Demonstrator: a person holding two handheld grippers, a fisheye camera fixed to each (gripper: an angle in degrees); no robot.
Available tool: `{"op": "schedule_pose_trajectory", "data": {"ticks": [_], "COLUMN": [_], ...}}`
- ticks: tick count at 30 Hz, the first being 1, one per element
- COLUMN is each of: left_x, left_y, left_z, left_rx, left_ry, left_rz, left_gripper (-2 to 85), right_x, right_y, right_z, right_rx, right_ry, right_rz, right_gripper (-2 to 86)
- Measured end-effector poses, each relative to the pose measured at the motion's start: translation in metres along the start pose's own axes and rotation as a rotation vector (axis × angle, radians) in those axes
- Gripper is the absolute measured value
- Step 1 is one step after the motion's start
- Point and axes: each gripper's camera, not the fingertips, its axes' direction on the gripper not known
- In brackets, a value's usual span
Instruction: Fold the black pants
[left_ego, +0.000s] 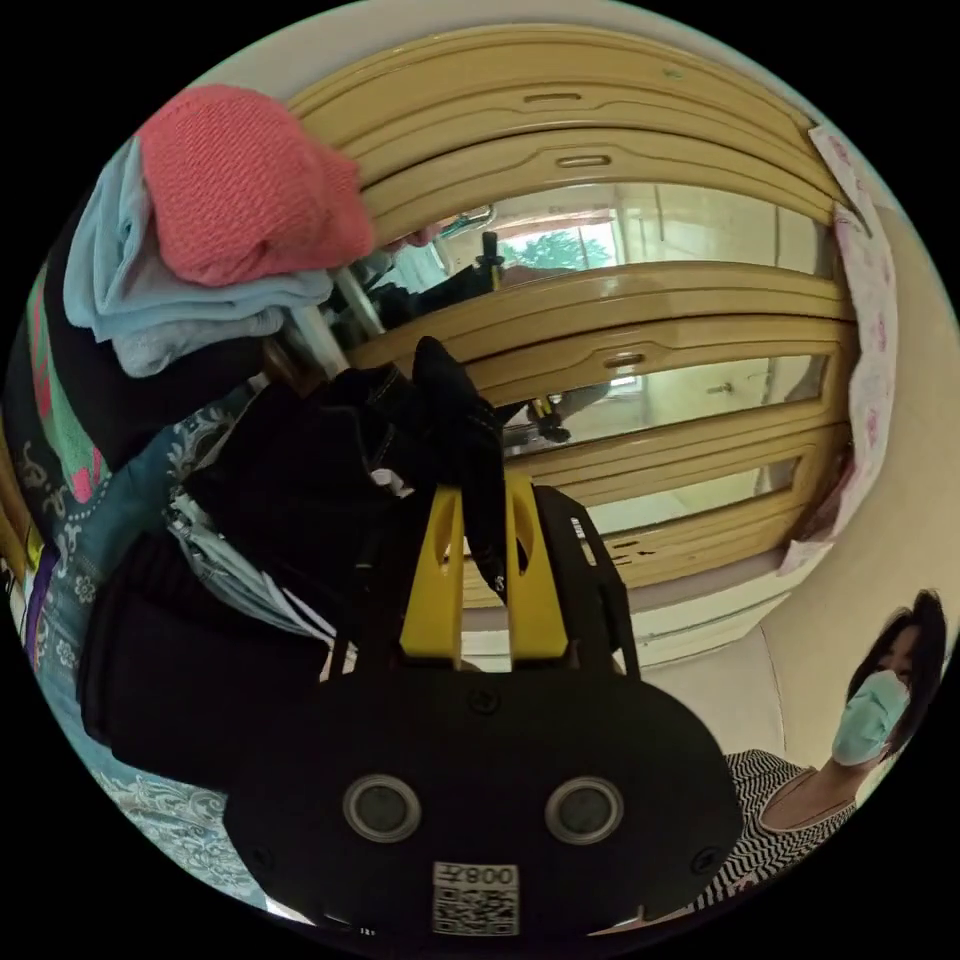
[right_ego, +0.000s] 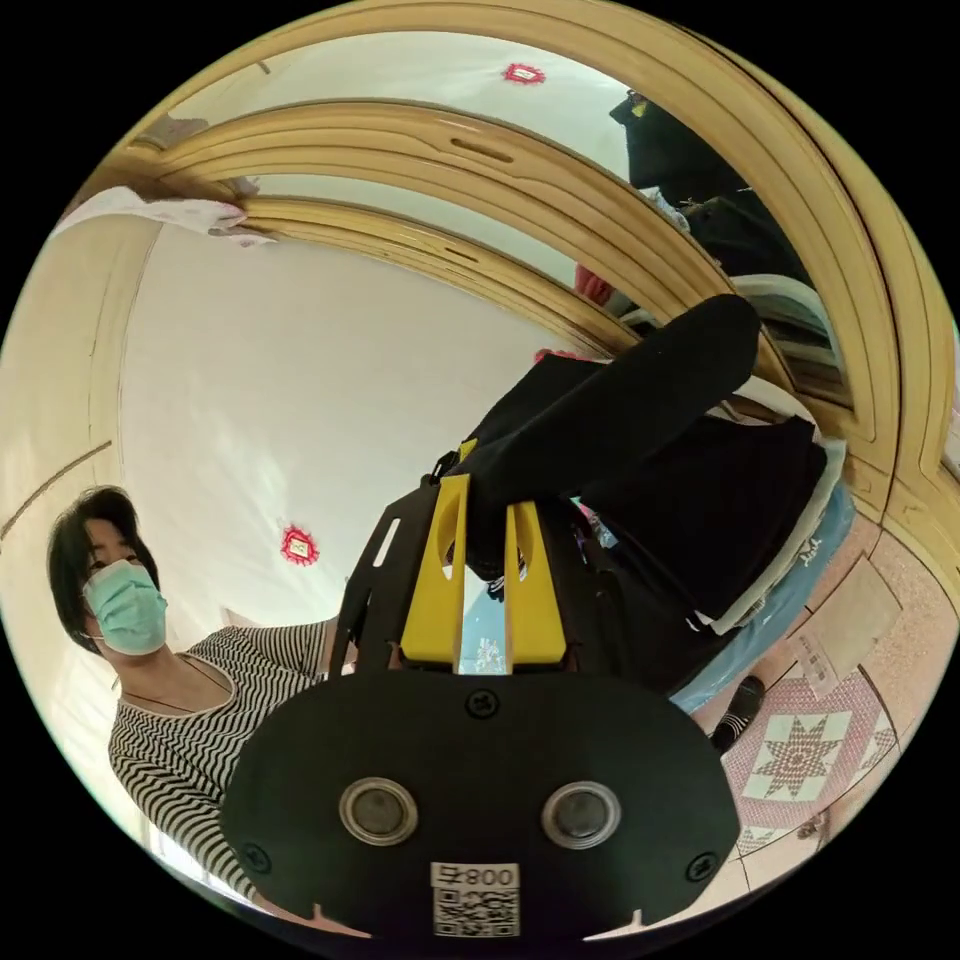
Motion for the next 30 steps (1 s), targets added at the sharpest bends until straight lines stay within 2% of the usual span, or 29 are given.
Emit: {"op": "schedule_pose_trajectory", "data": {"ticks": [2,5,10,18,20,25,28,30], "left_x": [-0.006,0.024,0.078,0.202,0.255,0.341,0.361,0.365], "left_y": [-0.032,-0.060,-0.091,-0.108,-0.120,-0.169,-0.201,-0.216], "left_z": [0.025,0.035,0.020,-0.039,-0.039,0.023,0.063,0.078], "left_rx": [-0.103,-0.162,-0.162,0.055,0.083,-0.109,-0.196,-0.243], "left_ry": [-0.163,-0.198,-0.228,-0.331,-0.352,-0.524,-0.793,-0.849], "left_rz": [-0.070,0.006,0.008,0.021,0.100,0.316,0.359,0.356], "left_gripper": [7.5,7.4,7.7,4.3,2.1,0.4,0.1,0.0], "right_x": [0.091,0.185,0.232,0.253,0.256,0.249,0.229,0.221], "right_y": [-0.017,-0.019,-0.017,-0.050,-0.053,-0.059,-0.094,-0.123], "right_z": [0.018,0.044,0.049,0.050,0.044,0.014,0.026,0.051], "right_rx": [-0.045,-0.151,-0.160,-0.188,-0.210,-0.118,-0.132,-0.185], "right_ry": [0.042,0.048,-0.059,-0.037,0.005,0.149,0.232,0.279], "right_rz": [0.165,0.386,0.447,0.474,0.480,0.490,0.360,0.272], "right_gripper": [5.8,6.1,6.7,7.9,7.8,5.7,3.2,2.1]}}
